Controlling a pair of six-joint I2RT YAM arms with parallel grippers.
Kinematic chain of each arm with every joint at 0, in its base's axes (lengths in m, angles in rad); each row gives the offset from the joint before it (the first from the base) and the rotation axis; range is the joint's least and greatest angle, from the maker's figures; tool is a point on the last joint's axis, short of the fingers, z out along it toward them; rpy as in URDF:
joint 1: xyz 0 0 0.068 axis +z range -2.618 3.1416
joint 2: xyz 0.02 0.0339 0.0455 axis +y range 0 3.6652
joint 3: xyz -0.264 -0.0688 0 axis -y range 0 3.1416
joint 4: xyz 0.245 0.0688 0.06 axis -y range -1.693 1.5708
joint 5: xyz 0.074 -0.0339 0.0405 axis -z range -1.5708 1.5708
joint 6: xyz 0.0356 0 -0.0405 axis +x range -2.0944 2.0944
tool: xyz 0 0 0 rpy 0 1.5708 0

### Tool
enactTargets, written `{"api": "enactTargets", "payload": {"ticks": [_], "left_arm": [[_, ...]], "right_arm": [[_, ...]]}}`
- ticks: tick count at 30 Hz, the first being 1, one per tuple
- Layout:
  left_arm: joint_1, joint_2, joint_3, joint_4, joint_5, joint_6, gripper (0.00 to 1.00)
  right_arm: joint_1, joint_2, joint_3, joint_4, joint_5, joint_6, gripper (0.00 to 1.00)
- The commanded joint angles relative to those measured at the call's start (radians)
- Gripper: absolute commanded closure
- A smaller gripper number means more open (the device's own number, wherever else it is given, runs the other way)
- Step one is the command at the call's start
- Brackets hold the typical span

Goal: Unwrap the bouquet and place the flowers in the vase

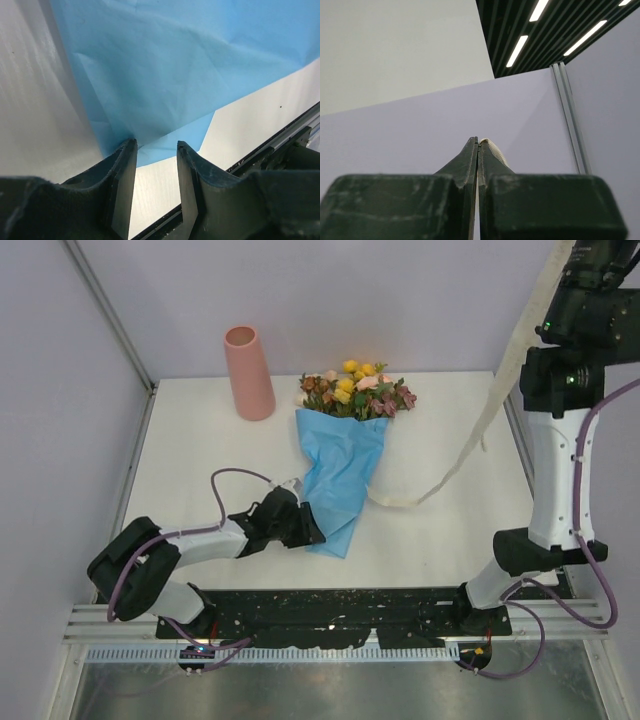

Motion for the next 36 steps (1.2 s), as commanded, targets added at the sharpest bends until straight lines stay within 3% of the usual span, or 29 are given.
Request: {"api": "enactTargets", "payload": {"ticks": [1,7,12,18,22,28,29,32,34,36], "left_arm": [[-0.041,-0.030,0.027,-0.009,-0.040,-0.014,0.59],[-0.064,-0.025,0.029,-0.017,-0.060,-0.022,0.59],[-0.068,-0.027,0.047,-0.038,-0.071,-0.020,0.59],[-0.079,-0.057,0.047,-0.041,-0.094,-0.025,0.59],[-0.084,-0.059,0.058,-0.040,-0.097,-0.019,0.59],[-0.085,-0.074,0.056,-0.038,-0.089,-0.009,0.59],[-0.085,-0.083,0.052,-0.037,-0.091,-0.008,0.59],[-0.085,-0.108,0.049,-0.038,-0.100,0.000,0.59],[-0.085,-0.122,0.046,-0.043,-0.105,0.003,0.59],[-0.085,-0.136,0.043,-0.041,-0.106,0.006,0.59]], "right_arm": [[-0.113,0.091,0.080,0.107,-0.018,0.062,0.95],[-0.216,0.254,0.167,0.197,-0.086,0.108,0.95],[-0.236,0.341,0.135,0.144,-0.133,0.139,0.95],[-0.238,0.372,-0.200,0.090,-0.091,0.185,0.95],[-0.256,0.357,-0.439,0.014,-0.080,0.335,0.95],[-0.301,0.383,-0.543,-0.224,-0.194,0.539,0.95],[-0.308,0.387,-0.546,-0.312,-0.224,0.556,0.90],[-0.318,0.418,-0.467,-0.569,-0.243,0.587,0.47],[-0.316,0.421,-0.420,-0.757,-0.225,0.614,0.27],[-0.307,0.395,-0.412,-0.919,-0.183,0.650,0.25]]}}
